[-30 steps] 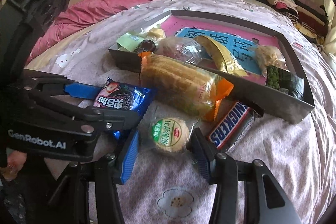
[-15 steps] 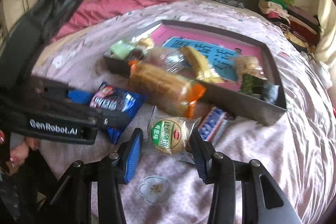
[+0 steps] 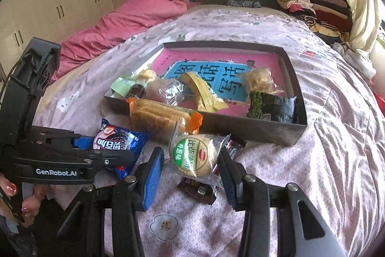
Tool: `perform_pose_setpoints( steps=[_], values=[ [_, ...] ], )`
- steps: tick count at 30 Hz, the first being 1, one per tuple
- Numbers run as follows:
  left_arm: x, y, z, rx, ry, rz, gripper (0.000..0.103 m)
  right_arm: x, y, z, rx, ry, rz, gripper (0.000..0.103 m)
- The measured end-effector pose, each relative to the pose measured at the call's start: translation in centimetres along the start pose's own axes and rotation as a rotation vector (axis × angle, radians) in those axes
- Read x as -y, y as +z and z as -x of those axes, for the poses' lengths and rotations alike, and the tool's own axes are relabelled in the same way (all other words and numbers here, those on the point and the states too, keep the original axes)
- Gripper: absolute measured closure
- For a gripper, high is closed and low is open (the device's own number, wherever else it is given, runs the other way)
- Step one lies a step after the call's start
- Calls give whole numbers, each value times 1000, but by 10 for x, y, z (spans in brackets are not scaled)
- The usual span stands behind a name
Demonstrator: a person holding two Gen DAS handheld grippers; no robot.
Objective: Organize snacks
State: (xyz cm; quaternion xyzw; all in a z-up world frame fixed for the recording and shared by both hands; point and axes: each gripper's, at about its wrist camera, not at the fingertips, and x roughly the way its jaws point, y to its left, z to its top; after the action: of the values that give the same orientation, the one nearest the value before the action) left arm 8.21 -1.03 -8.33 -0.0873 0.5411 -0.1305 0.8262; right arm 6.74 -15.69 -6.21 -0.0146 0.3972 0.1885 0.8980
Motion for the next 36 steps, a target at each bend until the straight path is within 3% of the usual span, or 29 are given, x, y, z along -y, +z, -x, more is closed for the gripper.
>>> perform_pose_setpoints(
  steps=[6, 8, 12, 23, 26, 36],
  values=[
    [-1, -1, 15, 6, -10, 15, 58, 4, 2, 4, 16, -2, -16, 57],
    [-2, -2, 20, 13, -11, 18, 73, 5, 2, 5, 20, -3, -21, 57],
    [-3, -1, 22, 17, -4, 12, 73, 6, 3, 7, 27, -3, -29, 57],
    [8, -8, 0, -45, -85, -12, 72, 7, 3, 6, 20, 2, -36, 57],
    [10, -7, -3, -30, -94, -18, 80, 8, 4, 6, 23, -1, -34, 57],
    [12, 7, 39, 109, -81, -40, 80, 11, 9, 16, 70, -19, -38, 57]
  ],
)
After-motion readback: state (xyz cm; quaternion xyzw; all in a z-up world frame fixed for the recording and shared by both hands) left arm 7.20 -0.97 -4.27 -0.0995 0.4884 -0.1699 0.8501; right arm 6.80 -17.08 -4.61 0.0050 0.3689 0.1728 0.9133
